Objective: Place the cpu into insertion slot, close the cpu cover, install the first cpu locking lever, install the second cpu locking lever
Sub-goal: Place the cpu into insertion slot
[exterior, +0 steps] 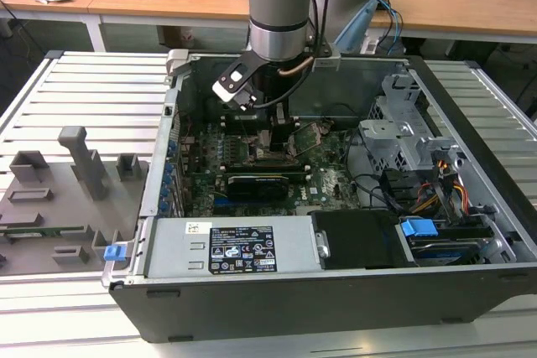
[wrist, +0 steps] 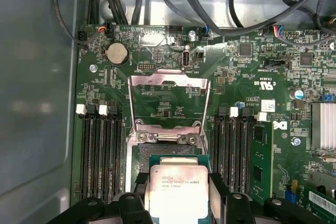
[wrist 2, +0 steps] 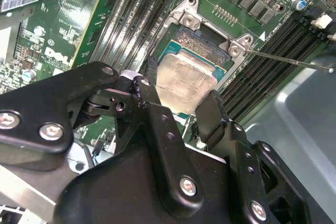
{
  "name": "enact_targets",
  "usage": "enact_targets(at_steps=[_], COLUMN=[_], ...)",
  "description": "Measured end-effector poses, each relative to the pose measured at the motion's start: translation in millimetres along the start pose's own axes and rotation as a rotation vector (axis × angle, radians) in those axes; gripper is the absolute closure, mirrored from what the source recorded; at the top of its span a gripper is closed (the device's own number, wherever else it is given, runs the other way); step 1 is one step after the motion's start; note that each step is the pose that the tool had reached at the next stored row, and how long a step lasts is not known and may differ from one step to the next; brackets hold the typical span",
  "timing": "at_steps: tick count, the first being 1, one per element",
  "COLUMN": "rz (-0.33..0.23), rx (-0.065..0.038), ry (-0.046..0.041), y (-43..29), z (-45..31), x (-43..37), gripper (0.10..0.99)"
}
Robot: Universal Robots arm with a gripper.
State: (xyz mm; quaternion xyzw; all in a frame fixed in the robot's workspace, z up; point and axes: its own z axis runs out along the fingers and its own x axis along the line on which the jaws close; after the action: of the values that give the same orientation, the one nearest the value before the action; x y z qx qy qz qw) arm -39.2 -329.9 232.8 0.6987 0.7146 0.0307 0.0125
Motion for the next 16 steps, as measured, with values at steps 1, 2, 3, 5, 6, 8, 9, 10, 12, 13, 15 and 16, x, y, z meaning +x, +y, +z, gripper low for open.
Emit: enact_targets(at_steps=[1, 2, 3, 5, 6, 8, 9, 10, 12, 13, 15, 16], rz=[0.0, 0.0, 0.0, 0.0, 0.0, 0.0, 0.0, 0.0, -0.001, -0.001, -0.001, -0.001], rx=[0.0, 0.0, 0.0, 0.0, 0.0, 0.0, 0.0, 0.0, 0.0, 0.0, 0.0, 0.0], ry=[0.0023, 0.0027, 0.0032, 0.0035, 0.0034, 0.0034, 0.0035, 0.0037, 0.0046, 0.0048, 0.0049, 0.0048], y=[-0.5, -0.5, -0.6, -0.7, -0.7, -0.8, -0.8, -0.9, -1.1, -1.2, -1.3, -1.3], z=[3.1, 3.5, 4.1, 5.4, 6.4, 7.6, 8.1, 8.9, 12.1, 13.2, 15.8, 16.5], x=[0.4, 0.5, 0.5, 0.8, 0.9, 1.0, 1.0, 1.0, 0.9, 0.9, 0.9, 1.3], gripper=[0.549, 0.549, 0.549, 0.549, 0.549, 0.549, 0.549, 0.549, 0.549, 0.549, 0.549, 0.549])
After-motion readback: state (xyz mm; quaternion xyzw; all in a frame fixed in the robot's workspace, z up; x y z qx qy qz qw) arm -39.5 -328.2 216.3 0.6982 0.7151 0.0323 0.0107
